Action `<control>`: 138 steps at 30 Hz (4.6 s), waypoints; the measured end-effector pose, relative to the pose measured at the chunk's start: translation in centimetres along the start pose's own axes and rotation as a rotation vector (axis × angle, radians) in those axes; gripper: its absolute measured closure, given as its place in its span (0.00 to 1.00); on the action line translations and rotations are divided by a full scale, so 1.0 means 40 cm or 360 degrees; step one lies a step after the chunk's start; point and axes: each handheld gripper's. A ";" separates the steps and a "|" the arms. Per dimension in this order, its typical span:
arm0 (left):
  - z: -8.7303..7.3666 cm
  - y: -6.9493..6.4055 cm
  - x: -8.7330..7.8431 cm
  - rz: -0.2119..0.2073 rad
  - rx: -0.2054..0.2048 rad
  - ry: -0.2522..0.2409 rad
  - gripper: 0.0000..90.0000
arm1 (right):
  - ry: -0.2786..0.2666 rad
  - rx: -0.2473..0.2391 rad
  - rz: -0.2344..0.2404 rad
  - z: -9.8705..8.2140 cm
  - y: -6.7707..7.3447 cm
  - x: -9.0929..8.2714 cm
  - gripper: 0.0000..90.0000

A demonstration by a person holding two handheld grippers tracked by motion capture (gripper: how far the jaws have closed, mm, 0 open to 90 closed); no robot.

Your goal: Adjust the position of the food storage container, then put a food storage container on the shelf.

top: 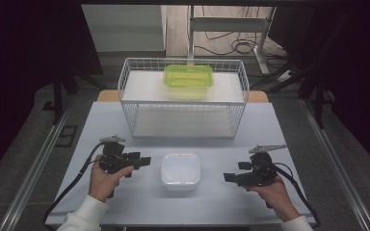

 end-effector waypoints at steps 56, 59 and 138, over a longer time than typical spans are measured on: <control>-0.066 0.017 0.111 -0.0308 -0.0613 0.0163 0.88 | -0.0022 0.0603 0.0251 -0.003 0.029 0.197 0.85; -0.065 0.011 0.106 -0.0294 -0.0589 0.0152 0.88 | -0.0035 0.0579 0.0268 0.000 0.032 0.189 0.86; 0.247 -0.126 0.010 -0.0277 -0.0177 -0.0153 0.87 | -0.0418 0.0163 0.0430 0.290 0.091 0.037 0.88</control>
Point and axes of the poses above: each handheld gripper's, and its own axes: x roughly forward along the jaws, z roughly out of its top, y roughly to its left, and after that the axes turned 14 degrees about -y, right-handed
